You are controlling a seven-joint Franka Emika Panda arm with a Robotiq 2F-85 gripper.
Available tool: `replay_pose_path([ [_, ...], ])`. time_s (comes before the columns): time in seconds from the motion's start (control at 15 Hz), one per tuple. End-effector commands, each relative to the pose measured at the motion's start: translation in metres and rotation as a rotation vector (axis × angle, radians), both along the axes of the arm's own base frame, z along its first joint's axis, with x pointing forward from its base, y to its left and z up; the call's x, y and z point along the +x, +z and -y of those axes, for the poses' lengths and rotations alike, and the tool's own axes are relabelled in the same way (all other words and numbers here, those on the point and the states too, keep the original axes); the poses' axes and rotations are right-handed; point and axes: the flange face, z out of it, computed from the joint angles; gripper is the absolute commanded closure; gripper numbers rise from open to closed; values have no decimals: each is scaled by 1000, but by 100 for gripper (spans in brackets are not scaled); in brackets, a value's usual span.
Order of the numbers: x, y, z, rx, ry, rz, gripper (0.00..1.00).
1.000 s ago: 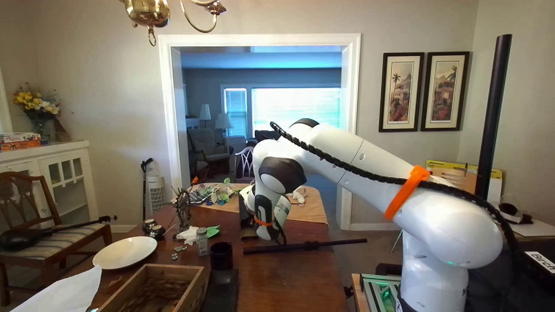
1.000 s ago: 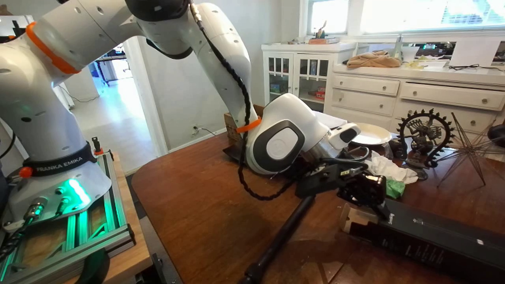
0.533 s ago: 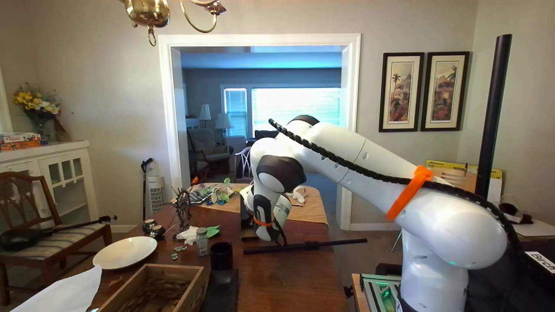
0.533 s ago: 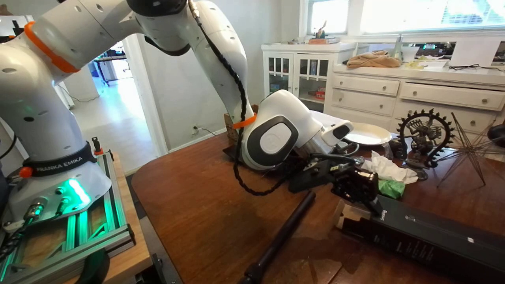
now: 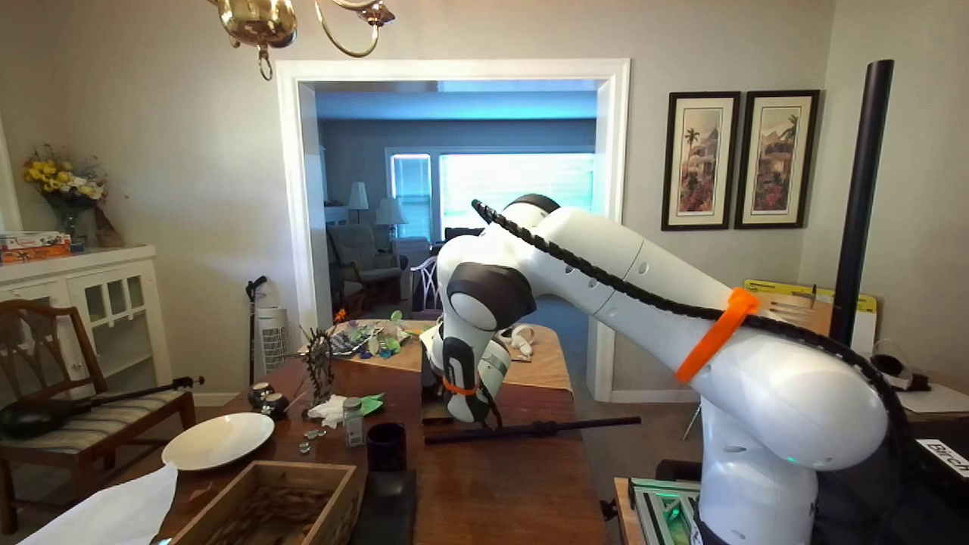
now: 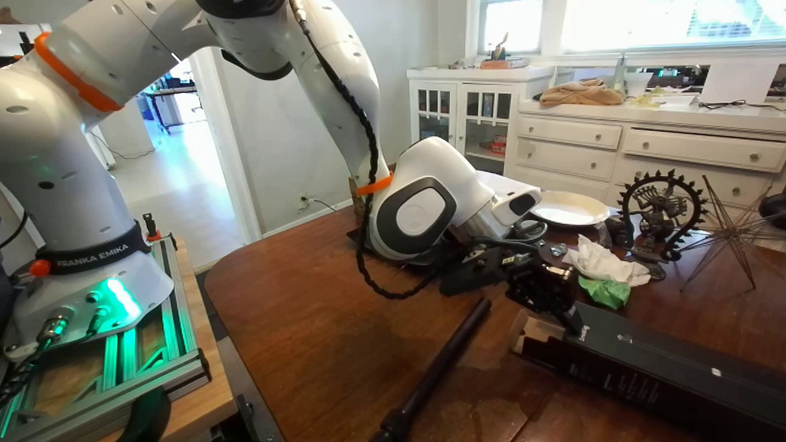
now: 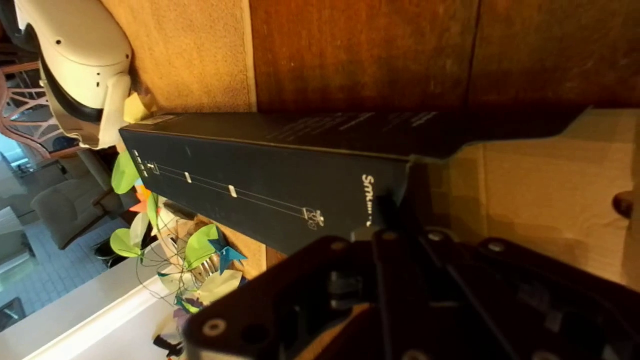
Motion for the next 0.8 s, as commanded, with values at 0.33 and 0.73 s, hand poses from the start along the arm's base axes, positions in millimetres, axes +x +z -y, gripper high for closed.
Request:
replay_pose_path([
  [0.33,-1,1,-17,104,35,-39,99],
  [0.73,1,5,-23,183,102,-54,99],
])
